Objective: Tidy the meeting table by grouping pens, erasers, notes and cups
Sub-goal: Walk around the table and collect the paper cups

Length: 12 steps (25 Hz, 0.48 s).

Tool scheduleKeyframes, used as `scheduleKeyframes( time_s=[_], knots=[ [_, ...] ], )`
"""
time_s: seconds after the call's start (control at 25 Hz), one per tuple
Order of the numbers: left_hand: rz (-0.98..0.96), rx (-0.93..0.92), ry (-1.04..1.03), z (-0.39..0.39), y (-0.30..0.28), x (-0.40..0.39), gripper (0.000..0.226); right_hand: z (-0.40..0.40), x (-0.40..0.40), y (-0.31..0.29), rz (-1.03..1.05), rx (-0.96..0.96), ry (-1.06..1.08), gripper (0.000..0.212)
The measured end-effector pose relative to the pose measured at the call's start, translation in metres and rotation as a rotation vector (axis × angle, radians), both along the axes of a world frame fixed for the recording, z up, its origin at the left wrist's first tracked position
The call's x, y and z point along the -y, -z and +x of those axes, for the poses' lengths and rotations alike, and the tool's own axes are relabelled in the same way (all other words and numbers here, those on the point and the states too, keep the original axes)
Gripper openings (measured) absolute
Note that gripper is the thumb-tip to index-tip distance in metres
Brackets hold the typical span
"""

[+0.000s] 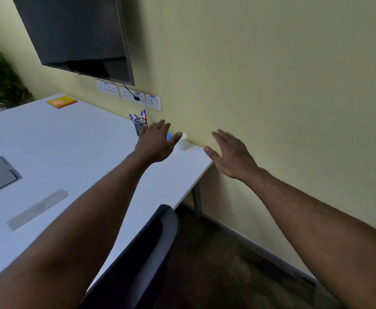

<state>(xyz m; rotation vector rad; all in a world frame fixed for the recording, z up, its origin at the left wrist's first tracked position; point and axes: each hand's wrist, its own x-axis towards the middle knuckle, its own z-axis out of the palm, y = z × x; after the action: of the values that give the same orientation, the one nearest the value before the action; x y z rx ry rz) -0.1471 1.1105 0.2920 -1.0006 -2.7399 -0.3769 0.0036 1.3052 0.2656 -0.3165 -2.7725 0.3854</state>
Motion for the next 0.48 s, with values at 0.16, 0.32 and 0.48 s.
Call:
scheduleKeyframes(
  time_s=[0.16, 0.32, 0.48],
  knots=[
    [-0.055, 0.060, -0.053, -0.058, 0.014, -0.040, 0.067, -0.080, -0.045, 0.014, -0.017, 0.075, -0.054, 0.071],
    [-0.068, 0.102, -0.133, -0.102, 0.045, -0.059, 0.067, -0.156, -0.068, 0.041, -0.071, 0.129, -0.142, 0.071],
    [-0.118, 0.137, -0.271, -0.150, 0.075, -0.080, 0.068, -0.235, -0.098, 0.075, -0.112, 0.214, -0.256, 0.070]
  ],
)
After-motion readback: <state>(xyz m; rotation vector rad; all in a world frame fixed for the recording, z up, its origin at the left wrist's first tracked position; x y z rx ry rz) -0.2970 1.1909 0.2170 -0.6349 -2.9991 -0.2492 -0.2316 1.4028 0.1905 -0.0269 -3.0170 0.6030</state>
